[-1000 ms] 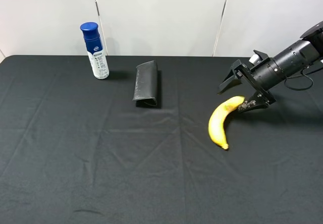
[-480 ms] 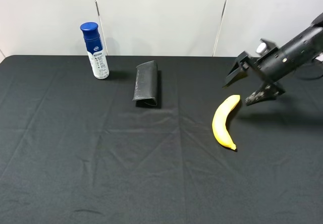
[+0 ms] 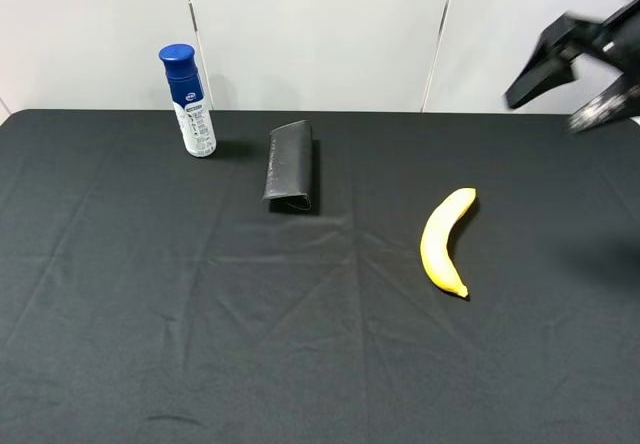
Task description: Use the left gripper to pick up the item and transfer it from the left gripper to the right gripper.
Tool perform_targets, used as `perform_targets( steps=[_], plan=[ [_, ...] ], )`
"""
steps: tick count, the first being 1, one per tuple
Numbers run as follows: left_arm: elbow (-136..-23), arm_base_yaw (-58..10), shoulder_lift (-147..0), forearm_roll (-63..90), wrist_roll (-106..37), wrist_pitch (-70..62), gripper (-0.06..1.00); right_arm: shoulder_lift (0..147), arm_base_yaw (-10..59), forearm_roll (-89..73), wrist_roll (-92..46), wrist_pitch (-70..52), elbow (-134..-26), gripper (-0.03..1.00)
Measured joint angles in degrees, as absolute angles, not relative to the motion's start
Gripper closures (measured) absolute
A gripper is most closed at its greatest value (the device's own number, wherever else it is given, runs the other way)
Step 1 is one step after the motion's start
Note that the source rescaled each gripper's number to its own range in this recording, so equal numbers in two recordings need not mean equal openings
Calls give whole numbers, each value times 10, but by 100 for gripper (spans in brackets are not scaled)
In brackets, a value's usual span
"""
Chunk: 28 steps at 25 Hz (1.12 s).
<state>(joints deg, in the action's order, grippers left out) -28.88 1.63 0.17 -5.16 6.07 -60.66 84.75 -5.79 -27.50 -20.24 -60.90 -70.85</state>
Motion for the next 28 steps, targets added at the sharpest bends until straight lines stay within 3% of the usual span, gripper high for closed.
perform_targets(
  steps=[16,28],
  plan=[
    [-289,16,2,-52,61,-607,-4,554,-58,-154,-119,-690,-694,-3],
    [-289,16,2,-52,61,-607,-4,257,-58,-125,-104,-694,-476,-3]
  ],
)
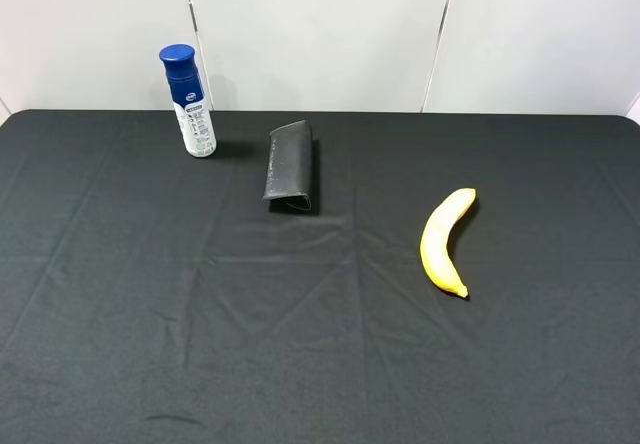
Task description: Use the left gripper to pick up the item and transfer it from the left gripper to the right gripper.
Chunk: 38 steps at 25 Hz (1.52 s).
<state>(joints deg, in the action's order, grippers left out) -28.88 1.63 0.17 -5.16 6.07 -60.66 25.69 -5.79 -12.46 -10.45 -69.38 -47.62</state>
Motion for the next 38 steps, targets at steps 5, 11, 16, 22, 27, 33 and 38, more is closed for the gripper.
perform_targets(
  steps=[5,11,16,22,27,33,38],
  plan=[
    [-289,16,2,-52,61,-607,-4,129,-58,-110,-102,-689,-388,-3],
    [-289,16,2,-52,61,-607,-4,14,-58,-80,-69,-662,-317,-3],
    [-289,16,2,-52,61,-607,-4,-2,-58,-19,-34,-630,-308,-3],
    [-289,16,2,-52,61,-607,-4,-3,-58,-6,-31,-592,-286,-3],
    [-289,16,2,-52,61,-607,-4,-3,-58,-6,-30,-584,-286,-3],
    [-289,16,2,-52,61,-607,-4,-3,-58,-5,-29,-584,-286,-3],
    [-289,16,2,-52,61,-607,-4,-3,-58,-5,-29,-584,-286,-3]
  ],
)
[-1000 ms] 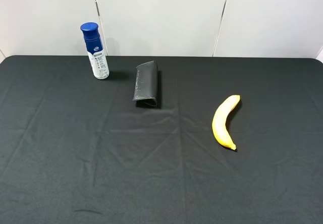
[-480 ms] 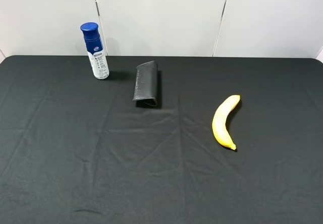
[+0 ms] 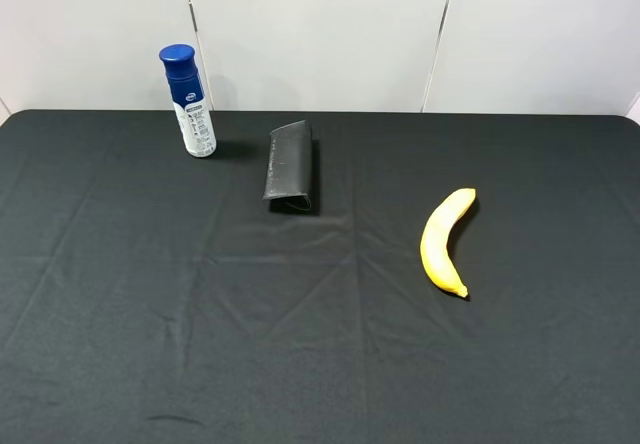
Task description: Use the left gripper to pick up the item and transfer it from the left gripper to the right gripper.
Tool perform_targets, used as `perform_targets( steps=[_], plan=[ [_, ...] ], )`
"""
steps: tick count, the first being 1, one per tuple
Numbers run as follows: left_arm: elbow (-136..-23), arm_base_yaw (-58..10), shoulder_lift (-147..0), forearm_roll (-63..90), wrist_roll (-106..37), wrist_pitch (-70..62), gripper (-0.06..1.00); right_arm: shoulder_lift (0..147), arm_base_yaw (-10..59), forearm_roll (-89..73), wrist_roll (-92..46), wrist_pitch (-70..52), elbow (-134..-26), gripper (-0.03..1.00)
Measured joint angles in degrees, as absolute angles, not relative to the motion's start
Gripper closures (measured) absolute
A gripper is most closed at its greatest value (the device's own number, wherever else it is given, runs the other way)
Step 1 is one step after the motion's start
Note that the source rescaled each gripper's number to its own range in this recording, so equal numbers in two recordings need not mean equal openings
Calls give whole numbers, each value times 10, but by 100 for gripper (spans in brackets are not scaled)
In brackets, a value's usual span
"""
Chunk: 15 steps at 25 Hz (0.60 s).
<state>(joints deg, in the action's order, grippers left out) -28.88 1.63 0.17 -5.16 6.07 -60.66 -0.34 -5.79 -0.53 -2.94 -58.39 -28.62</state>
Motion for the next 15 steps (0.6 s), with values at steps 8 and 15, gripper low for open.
perform_targets(
  steps=[8,15],
  plan=[
    [-289,16,2,-52,61,-607,-4,-3,-58,-5,-29,-584,-286,-3],
    [-289,16,2,-52,61,-607,-4,-3,-58,-5,-29,-584,-286,-3]
  ],
)
